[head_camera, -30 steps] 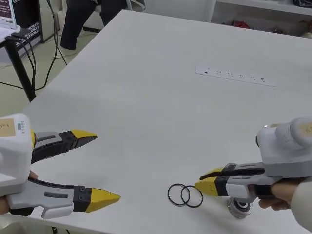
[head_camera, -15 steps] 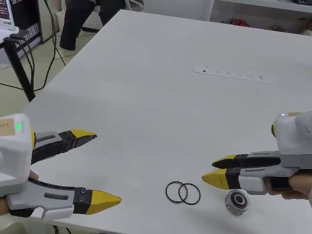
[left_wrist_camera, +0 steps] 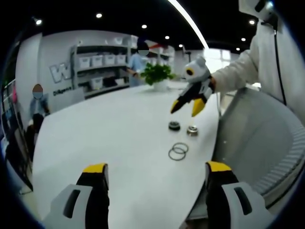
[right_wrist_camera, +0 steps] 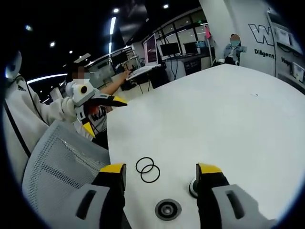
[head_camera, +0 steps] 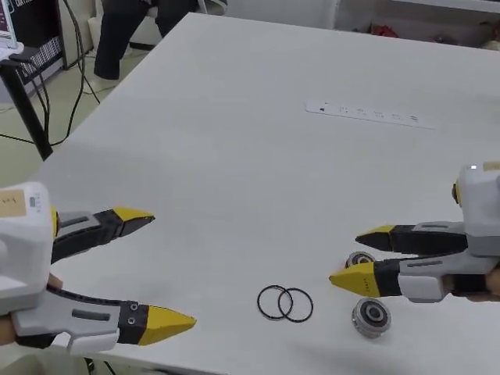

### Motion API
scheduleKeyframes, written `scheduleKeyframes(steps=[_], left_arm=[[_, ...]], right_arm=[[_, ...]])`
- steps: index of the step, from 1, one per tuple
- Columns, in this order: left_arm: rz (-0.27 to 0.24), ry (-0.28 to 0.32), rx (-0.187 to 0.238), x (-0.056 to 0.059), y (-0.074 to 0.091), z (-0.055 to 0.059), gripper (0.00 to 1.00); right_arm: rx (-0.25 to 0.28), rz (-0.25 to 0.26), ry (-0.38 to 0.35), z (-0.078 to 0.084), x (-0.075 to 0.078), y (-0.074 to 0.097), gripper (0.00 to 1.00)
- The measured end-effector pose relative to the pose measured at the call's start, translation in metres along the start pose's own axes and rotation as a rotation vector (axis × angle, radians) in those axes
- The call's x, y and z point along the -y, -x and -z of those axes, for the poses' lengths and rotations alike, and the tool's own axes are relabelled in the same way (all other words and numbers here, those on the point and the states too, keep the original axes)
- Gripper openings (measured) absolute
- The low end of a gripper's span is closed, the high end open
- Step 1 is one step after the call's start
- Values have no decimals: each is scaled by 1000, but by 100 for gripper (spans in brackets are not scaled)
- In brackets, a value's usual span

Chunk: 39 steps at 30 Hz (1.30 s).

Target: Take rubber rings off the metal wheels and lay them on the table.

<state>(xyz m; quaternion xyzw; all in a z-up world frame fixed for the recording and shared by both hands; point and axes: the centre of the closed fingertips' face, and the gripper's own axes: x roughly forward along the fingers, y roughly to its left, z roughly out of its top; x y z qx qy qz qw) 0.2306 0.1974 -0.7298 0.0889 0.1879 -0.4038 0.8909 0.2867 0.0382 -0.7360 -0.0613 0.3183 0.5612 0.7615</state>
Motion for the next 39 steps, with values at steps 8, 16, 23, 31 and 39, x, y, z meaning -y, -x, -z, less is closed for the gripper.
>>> scheduleKeyframes(steps=[8, 16, 23, 31, 39], left_arm=[[2, -1, -7, 10, -7, -5, 86], [-12, 5, -14, 15, -12, -9, 86], [-12, 13, -15, 21, -18, -15, 87], [-23, 8, -9, 22, -25, -24, 90], [-22, 13, 15, 21, -29, -41, 92]], right_arm=[[26, -2, 39, -2, 5, 14, 68], [36, 18, 68, 0, 14, 28, 77], [35, 33, 79, 6, 21, 40, 85], [25, 41, 82, 19, 27, 52, 89], [9, 54, 71, 33, 34, 62, 87]])
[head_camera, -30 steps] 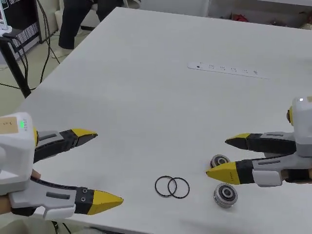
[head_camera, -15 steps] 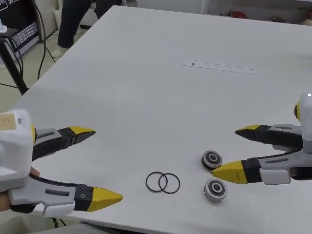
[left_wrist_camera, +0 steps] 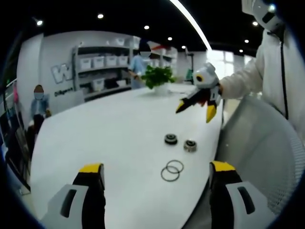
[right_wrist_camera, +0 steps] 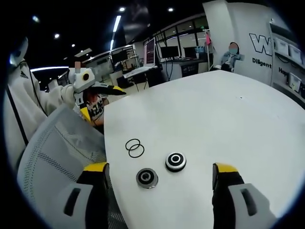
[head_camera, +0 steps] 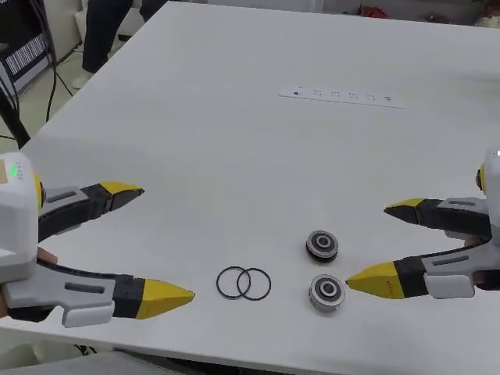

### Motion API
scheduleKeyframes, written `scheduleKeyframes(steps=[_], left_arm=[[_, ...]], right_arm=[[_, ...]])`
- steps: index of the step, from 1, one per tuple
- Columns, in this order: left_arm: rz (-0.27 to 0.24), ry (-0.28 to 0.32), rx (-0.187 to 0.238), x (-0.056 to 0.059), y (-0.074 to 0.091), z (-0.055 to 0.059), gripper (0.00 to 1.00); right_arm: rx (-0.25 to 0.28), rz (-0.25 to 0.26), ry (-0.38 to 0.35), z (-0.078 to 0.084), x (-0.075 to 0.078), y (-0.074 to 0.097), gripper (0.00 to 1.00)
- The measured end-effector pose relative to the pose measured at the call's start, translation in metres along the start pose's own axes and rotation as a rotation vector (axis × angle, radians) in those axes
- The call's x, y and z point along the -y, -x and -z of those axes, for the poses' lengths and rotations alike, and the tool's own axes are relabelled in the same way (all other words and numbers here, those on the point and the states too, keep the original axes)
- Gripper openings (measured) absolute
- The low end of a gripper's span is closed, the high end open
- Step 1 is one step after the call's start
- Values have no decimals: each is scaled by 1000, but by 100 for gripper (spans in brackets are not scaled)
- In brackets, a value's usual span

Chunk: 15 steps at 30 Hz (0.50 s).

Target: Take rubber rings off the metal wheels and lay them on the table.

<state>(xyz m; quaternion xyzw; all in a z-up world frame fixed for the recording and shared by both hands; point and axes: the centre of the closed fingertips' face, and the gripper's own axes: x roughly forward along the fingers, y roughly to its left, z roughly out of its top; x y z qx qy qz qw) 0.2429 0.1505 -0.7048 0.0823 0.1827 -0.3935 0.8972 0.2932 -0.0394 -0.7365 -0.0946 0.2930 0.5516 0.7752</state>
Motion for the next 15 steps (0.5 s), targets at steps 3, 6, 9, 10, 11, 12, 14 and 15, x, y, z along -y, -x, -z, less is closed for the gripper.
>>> scheduleKeyframes(steps=[3, 6, 9, 10, 11, 12, 14, 15], left_arm=[[-7, -13, 6, -3, -2, -7, 92], [-11, -21, 19, -6, -3, -17, 93], [-8, -35, 31, -7, -4, -28, 93], [-6, -41, 32, -7, -5, -31, 93], [-3, -52, 33, -7, -6, -35, 93], [0, -59, 34, -7, -6, -37, 93], [9, -73, 36, -6, -8, -44, 93], [13, -80, 37, -6, -9, -46, 93]], right_arm=[[-2, 3, -10, 5, 1, 2, 86], [-6, 2, -20, 10, 1, 5, 85], [-5, 4, -31, 15, 2, 7, 84], [-6, 5, -37, 17, 2, 7, 84], [-6, 6, -40, 18, 2, 8, 83], [-6, 7, -42, 19, 2, 8, 83], [-7, 10, -47, 22, 2, 9, 82], [-4, 10, -51, 23, 3, 10, 82]])
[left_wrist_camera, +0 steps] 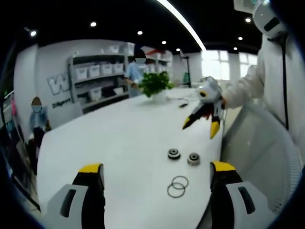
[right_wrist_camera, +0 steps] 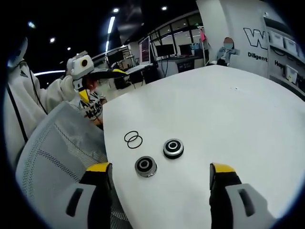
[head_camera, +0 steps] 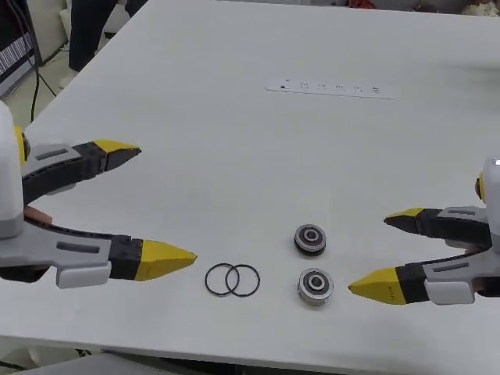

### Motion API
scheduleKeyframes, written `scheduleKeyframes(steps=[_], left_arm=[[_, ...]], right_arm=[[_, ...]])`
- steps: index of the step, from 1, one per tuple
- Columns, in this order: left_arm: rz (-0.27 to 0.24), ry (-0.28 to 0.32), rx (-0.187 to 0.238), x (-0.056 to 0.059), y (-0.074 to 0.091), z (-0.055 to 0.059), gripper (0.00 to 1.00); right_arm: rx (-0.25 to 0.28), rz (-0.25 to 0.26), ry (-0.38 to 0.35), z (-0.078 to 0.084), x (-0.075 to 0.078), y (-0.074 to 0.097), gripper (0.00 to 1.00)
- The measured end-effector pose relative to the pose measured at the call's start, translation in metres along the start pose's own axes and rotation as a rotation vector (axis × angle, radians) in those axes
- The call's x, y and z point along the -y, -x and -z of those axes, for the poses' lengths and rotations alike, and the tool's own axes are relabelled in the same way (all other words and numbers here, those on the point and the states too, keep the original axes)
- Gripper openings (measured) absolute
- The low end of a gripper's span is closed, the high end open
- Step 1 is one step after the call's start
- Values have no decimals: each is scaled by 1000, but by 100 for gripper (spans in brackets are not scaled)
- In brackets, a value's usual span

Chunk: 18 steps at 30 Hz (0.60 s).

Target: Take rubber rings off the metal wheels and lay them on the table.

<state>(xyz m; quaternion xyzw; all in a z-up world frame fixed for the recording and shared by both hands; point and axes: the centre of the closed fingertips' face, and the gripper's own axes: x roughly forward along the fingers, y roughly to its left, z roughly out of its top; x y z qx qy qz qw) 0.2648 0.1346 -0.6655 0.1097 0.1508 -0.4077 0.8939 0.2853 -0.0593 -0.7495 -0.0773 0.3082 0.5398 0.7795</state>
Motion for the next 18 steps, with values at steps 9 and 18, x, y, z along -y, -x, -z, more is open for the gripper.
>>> scheduleKeyframes(steps=[9, 18], left_arm=[[69, -70, -10, 7, -18, -20, 92], [132, -123, -7, 10, -37, -34, 91]], right_arm=[[13, 15, -28, 4, 3, 5, 78], [19, 22, -52, 9, 4, 8, 76]])
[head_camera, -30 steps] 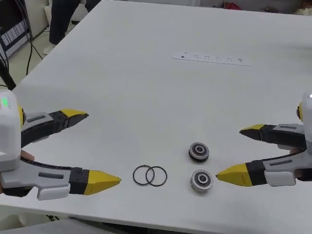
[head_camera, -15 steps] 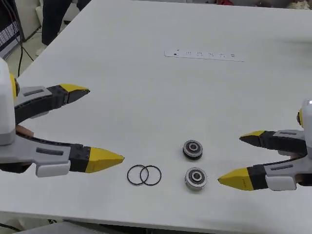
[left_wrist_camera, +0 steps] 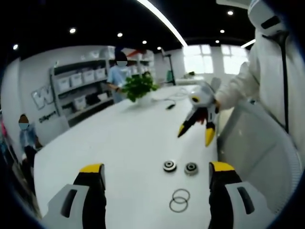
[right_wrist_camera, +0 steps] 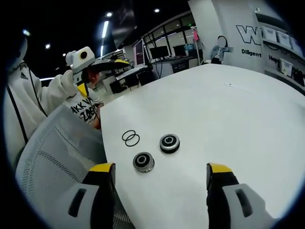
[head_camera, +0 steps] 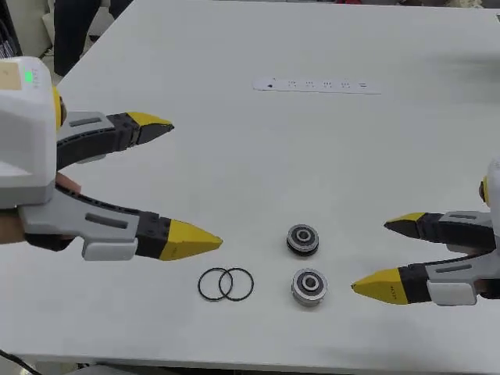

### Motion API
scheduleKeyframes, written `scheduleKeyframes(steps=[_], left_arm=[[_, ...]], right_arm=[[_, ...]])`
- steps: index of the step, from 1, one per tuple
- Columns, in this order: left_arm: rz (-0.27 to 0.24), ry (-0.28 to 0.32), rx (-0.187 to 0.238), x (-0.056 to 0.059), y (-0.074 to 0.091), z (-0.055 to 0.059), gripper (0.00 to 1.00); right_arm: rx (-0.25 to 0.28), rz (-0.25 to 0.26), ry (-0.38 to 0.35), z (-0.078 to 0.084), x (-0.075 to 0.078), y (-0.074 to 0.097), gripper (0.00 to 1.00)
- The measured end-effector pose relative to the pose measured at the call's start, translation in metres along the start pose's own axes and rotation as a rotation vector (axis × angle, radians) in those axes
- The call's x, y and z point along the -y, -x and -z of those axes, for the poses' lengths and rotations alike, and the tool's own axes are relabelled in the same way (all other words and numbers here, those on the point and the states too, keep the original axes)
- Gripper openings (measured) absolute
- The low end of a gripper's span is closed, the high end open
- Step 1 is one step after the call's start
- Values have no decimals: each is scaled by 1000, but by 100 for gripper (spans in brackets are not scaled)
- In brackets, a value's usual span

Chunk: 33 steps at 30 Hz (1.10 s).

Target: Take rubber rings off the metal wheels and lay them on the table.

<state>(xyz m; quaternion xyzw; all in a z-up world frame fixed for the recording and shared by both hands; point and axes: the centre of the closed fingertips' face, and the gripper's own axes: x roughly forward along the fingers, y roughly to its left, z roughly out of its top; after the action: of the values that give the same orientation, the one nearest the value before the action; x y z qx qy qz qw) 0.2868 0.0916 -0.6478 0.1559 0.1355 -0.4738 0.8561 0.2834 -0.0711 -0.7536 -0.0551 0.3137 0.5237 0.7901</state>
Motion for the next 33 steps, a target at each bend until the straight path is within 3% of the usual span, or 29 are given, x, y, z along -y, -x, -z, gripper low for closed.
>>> scheduleKeyframes(steps=[13, 23, 33], left_arm=[[88, -91, 8, 2, -36, -13, 85], [145, -131, 12, 8, -64, -14, 78], [192, -85, 35, 16, -97, -8, 72]], right_arm=[[-10, -2, -17, 8, -1, 1, 73], [-8, 1, -26, 11, 0, 1, 72], [-9, 7, -37, 13, 1, 0, 72]])
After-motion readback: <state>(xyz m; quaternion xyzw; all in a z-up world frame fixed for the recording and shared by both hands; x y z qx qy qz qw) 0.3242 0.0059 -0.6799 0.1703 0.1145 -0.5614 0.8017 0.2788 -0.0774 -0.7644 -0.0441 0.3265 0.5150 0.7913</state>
